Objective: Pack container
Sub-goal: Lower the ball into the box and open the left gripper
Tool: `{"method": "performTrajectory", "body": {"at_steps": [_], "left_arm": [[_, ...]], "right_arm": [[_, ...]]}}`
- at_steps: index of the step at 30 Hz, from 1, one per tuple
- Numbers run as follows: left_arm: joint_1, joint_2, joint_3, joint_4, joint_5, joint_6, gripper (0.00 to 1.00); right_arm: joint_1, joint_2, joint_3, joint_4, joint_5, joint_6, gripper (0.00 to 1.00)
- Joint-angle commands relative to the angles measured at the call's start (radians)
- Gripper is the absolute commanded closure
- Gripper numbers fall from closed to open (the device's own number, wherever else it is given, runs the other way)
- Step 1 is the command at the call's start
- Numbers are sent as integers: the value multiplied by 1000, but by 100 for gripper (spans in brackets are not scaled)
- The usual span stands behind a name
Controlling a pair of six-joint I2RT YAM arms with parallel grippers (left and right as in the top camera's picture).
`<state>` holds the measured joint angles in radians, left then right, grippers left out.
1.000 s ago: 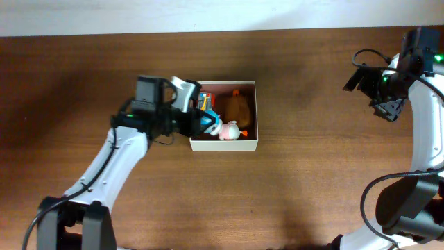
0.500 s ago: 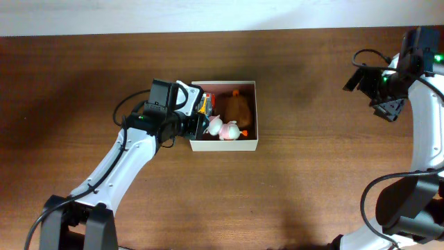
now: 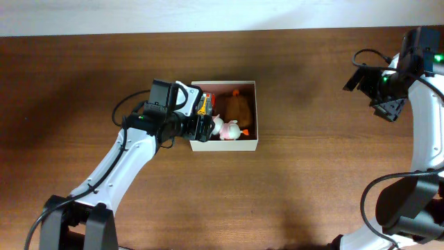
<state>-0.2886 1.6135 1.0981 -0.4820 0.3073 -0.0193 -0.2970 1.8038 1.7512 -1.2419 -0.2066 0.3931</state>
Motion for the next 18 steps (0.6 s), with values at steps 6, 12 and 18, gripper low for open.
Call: {"method": "performTrajectory", "body": {"at_steps": [6, 12, 18], "left_arm": [[-11, -50, 73, -71, 83, 5, 39], [-31, -60, 85, -118, 4, 5, 68], [-71, -58, 84, -159, -116, 5, 85]], "right_arm": [[4, 3, 5, 0, 9, 5, 1], [4, 2, 5, 0, 9, 5, 1], [4, 2, 5, 0, 9, 5, 1]]}}
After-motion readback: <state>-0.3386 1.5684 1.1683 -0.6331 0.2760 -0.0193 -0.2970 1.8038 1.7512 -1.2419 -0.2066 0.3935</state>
